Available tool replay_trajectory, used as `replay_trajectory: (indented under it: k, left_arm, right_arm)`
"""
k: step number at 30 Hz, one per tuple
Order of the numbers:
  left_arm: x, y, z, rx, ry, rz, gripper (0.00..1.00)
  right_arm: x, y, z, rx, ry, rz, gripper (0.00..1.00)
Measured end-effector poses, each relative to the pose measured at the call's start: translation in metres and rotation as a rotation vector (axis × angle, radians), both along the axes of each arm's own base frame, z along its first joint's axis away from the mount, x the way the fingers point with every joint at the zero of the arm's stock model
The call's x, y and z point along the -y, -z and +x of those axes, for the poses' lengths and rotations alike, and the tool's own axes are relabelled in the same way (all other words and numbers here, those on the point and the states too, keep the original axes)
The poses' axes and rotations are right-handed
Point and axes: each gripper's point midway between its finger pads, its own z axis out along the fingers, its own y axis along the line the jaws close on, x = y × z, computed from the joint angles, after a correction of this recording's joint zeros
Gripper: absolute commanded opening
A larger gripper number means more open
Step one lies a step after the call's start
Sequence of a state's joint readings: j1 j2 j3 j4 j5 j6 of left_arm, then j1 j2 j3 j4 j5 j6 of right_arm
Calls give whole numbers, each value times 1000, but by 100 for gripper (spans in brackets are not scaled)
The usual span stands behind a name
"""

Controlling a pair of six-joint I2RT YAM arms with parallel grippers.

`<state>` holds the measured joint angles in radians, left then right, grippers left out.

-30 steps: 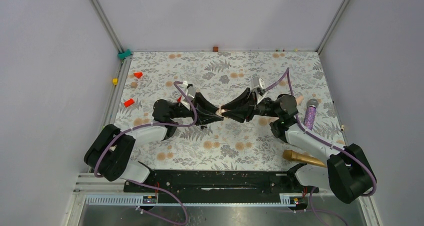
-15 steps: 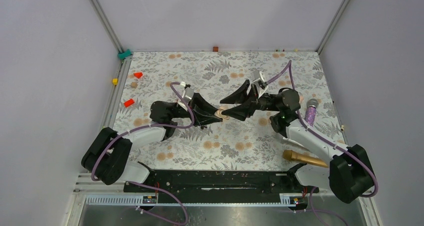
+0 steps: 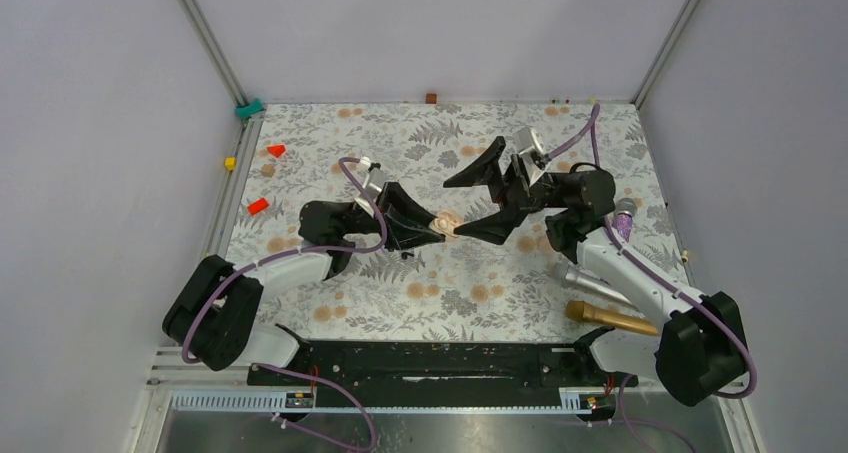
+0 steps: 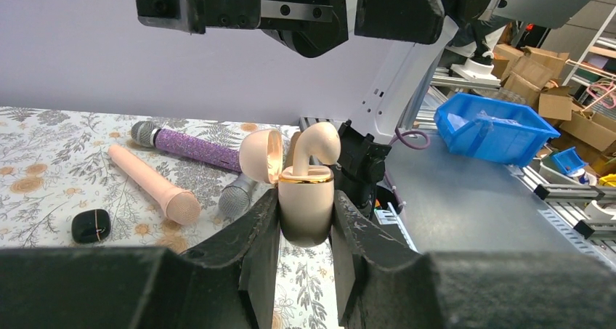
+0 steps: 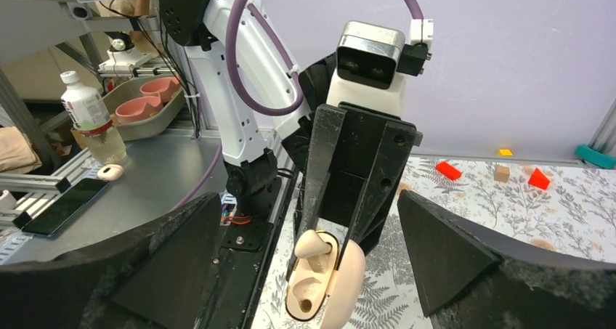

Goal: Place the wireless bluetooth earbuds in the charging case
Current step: Place the earbud in the charging case.

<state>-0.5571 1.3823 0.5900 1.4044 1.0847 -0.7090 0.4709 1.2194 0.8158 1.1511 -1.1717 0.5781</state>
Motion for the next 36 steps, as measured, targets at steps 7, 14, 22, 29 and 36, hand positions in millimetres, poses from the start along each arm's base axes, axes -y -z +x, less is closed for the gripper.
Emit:
replay_trajectory:
  k: [7, 14, 22, 29, 36]
  left_arm:
    - [1, -3, 2, -66, 3, -1, 3]
    - [3, -7, 6, -125, 4, -6, 1]
    - [4, -17, 8, -164, 7, -19, 1]
    - [4, -17, 9, -170, 4, -22, 1]
    - [4, -17, 9, -171, 2, -22, 1]
  right_arm:
    - [1, -1, 18, -49, 71, 23, 99]
    - [0, 14, 37, -148, 159, 17, 99]
    - [0, 21, 40, -181, 176, -7, 100]
    - [-2, 33, 45, -186, 213, -48, 100]
    - [-4, 44, 48, -192, 227, -81, 99]
